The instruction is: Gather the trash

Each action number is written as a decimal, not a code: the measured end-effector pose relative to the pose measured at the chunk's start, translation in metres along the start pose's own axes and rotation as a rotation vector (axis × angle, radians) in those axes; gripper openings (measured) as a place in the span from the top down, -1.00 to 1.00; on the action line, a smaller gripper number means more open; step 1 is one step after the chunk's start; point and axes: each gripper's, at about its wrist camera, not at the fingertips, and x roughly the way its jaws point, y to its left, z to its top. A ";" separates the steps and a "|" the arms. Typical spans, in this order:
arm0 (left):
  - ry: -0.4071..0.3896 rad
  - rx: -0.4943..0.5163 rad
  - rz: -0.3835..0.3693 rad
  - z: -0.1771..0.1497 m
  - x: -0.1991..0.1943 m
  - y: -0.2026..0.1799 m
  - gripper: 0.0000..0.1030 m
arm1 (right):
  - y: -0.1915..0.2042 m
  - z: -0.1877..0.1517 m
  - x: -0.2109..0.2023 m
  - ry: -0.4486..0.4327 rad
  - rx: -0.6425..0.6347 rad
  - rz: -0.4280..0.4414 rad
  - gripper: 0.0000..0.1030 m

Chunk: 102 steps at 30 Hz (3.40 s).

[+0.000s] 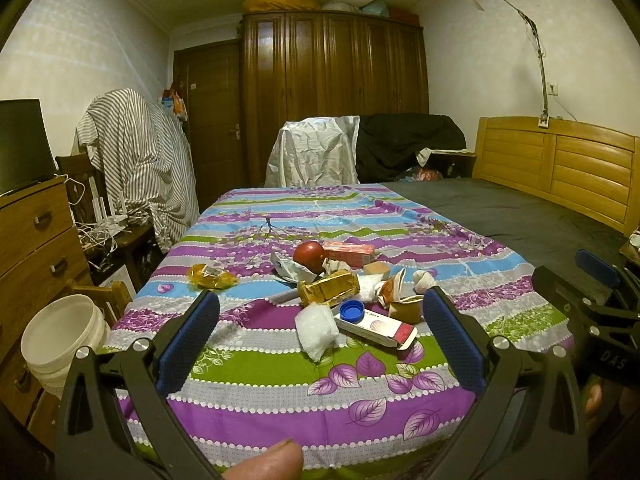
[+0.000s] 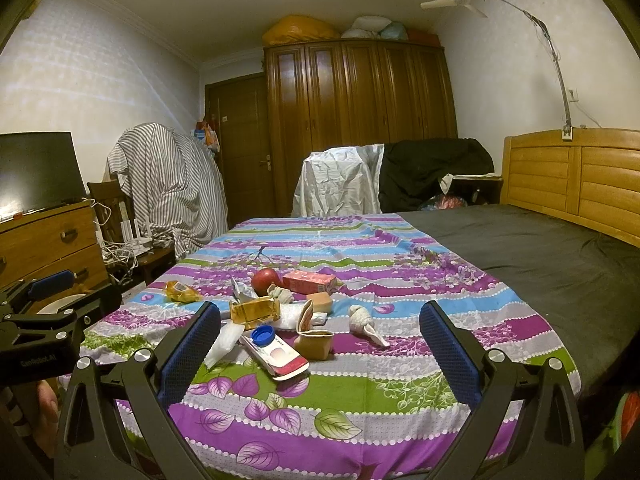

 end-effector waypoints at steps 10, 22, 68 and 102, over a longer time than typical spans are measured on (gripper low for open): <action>0.003 -0.001 -0.001 0.000 0.000 0.002 -0.90 | 0.000 0.000 0.000 0.001 0.000 0.000 -0.93; 0.008 -0.002 -0.003 -0.006 0.004 0.001 -0.90 | 0.000 0.000 0.001 0.002 0.000 0.000 -0.93; 0.082 -0.001 0.005 -0.020 0.029 0.022 -0.90 | 0.002 -0.005 0.009 0.036 0.006 0.017 -0.93; 0.642 -0.172 -0.141 -0.062 0.244 0.052 -0.07 | -0.050 -0.061 0.199 0.490 0.122 0.315 -0.40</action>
